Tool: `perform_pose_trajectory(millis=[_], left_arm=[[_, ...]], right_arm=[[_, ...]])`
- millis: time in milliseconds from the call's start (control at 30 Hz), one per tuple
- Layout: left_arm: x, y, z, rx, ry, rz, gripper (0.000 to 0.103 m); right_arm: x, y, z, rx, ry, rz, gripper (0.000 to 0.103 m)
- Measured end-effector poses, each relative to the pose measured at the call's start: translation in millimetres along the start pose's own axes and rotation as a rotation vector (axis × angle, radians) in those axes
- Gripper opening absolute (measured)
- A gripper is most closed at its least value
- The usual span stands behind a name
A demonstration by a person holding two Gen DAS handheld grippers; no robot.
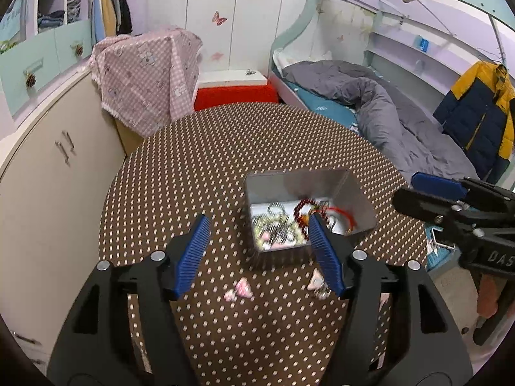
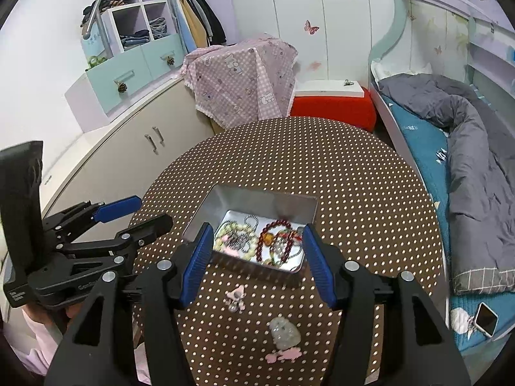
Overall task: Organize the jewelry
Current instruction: 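Withdraw both grippers from the box toward the remaining charms, then grasp the white charm with the right gripper while the left grasps the pink charm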
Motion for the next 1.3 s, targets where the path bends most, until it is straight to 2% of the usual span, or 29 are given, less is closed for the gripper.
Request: perform_pose_trajectory(millis=[300,533,667,767,867,933,967,1133,1300], left_arm=[[-37,12,13,0.014,0.004,0.063,0.065],[-68,29,19,-0.020,0.011,0.122,0.065],[-81,38,18,-0.038,0.023,0.135,0.065],[-84,41,19,-0.041,0.032,0.113,0.064],[-84,43,20,-0.052,0.035,0.093,0.056],[-84,46,21,-0.064,0.038,0.083,0.050],[-85,47,21,-0.069,0.038,0.080,0.047],[-85,57,24,-0.083,0.028,0.074,0.036],[-87,60,24,-0.078,0.041,0.062,0.030]], right_arm=[[-33,10,10,0.008,-0.002,0.044,0.056],[-59,28,11,-0.026,-0.003,0.100,0.056],[-76,41,13,-0.037,-0.017,0.143,0.056],[-88,49,19,-0.023,-0.032,0.175,0.056],[-101,55,30,0.006,-0.061,0.205,0.045],[-107,58,36,0.049,-0.065,0.223,0.032],[-110,59,39,0.070,-0.068,0.232,0.029],[-114,68,42,0.063,-0.070,0.254,0.021],[-105,75,38,0.021,-0.063,0.248,0.020]])
Point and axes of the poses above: each gripper's, at about its wrist camera, not at the fingertips, and y roughly the way its jaws point, z to its left, x to its top, the point moved 8 cm from there along y, roughly the way its jaws point, and after that the axes turned 3 degrees about z, right-handed, at the moved point
